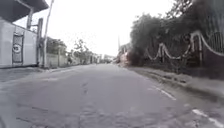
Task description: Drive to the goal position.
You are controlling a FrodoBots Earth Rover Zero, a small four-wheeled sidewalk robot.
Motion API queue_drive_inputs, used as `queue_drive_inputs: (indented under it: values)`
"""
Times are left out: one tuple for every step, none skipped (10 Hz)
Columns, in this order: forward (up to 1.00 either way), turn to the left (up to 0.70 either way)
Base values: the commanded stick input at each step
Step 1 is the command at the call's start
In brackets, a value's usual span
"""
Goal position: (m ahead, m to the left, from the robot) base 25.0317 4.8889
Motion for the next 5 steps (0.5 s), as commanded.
queue_drive_inputs:
  values:
    - [1.00,0.05]
    - [1.00,0.05]
    - [1.00,0.05]
    - [1.00,0.05]
    - [1.00,0.05]
